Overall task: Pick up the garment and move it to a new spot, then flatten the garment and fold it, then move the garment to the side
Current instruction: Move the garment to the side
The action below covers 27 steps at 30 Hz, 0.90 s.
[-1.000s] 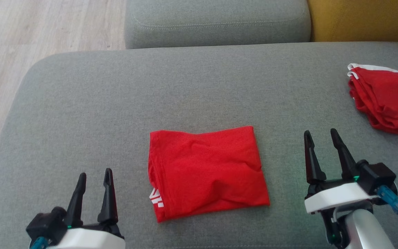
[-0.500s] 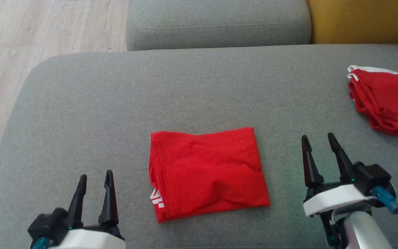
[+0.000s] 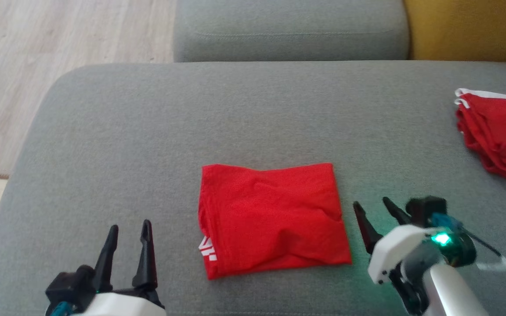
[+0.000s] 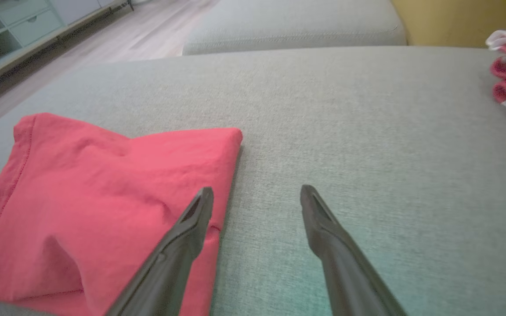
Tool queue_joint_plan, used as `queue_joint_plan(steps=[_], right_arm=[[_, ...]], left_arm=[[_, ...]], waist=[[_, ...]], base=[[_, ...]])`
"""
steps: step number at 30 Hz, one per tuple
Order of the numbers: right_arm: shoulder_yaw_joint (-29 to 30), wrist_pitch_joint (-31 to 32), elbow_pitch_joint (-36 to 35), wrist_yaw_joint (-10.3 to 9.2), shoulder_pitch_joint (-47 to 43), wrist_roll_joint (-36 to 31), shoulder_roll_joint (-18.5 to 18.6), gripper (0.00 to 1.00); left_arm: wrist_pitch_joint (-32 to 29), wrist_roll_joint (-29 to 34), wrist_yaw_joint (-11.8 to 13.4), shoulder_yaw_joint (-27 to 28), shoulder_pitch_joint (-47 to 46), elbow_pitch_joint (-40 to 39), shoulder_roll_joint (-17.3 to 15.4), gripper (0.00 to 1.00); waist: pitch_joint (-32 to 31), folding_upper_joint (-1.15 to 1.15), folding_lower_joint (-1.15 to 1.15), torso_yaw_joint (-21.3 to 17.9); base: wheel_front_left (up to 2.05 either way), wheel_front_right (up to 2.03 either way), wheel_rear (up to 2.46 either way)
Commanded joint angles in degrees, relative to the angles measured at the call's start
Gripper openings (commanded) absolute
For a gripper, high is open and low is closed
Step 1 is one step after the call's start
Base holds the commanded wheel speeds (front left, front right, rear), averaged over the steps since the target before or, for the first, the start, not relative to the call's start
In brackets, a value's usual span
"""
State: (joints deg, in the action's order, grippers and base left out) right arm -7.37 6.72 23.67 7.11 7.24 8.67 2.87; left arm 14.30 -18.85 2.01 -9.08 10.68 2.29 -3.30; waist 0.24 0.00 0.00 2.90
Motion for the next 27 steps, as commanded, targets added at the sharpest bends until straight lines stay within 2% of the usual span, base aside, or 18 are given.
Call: queue_joint_plan(steps=[1, 11, 17, 18, 19, 20, 23, 24, 27], right_arm=[[-2.13, 1.75, -0.89, 0.37, 4.05, 1.12, 0.01, 1.0], [-4.52, 11.44, 8.17, 0.37, 9.75, 5.2, 0.77, 1.0], [-5.18, 13.95, 11.56, 0.37, 11.68, 7.25, 1.36, 0.99], [-5.35, 14.38, 12.16, 0.37, 12.05, 7.8, 1.38, 0.92], [-5.61, 14.58, 12.6, 0.37, 12.45, 8.24, 1.43, 0.8], [-5.88, 14.69, 13.0, 0.37, 12.83, 8.63, 1.51, 0.56], [-7.07, 14.94, 13.92, 0.37, 13.88, 10.12, 1.69, 0.22], [-7.51, 14.94, 14.09, 0.37, 14.21, 10.57, 1.81, 0.0], [-8.64, 14.23, 14.05, 0.37, 15.27, 11.77, 2.59, 0.0]], left_arm=[[0.7, -0.41, 0.23, 1.13, -1.73, -1.41, 0.41, 1.0], [0.7, -1.65, 0.82, 0.19, -2.79, -1.07, 0.42, 1.0], [0.7, -1.99, 0.94, 0.14, -3.23, -1.1, 0.42, 1.0], [0.7, -2.04, 0.98, 0.15, -3.31, -1.12, 0.42, 1.0], [0.7, -2.08, 1.03, 0.16, -3.41, -1.15, 0.42, 1.0], [0.7, -2.12, 1.1, 0.18, -3.51, -1.2, 0.42, 1.0], [0.7, -2.16, 1.21, 0.22, -3.74, -1.37, 0.42, 1.0], [0.7, -2.16, 1.21, 0.22, -3.81, -1.39, 0.42, 1.0], [0.7, -2.09, 1.2, 0.27, -4.08, -1.5, 0.42, 1.0]], waist=[[0.48, 0.0, 0.0, 0.87], [2.61, 0.0, 0.0, 5.36], [3.46, 0.0, 0.0, 6.25], [3.6, 0.0, 0.0, 6.29], [3.77, 0.0, 0.0, 6.28], [3.95, 0.0, 0.0, 6.24], [4.45, 0.0, 0.0, 5.83], [4.62, 0.0, 0.0, 5.59], [5.13, 0.0, 0.0, 4.55]], base=[[0.0, 0.0, 0.0], [0.0, 0.0, 0.0], [0.0, 0.0, 0.0], [0.0, 0.0, 0.0], [0.0, 0.0, 0.0], [0.0, 0.0, 0.0], [0.0, 0.0, 0.0], [0.0, 0.0, 0.0], [0.0, 0.0, 0.0]])
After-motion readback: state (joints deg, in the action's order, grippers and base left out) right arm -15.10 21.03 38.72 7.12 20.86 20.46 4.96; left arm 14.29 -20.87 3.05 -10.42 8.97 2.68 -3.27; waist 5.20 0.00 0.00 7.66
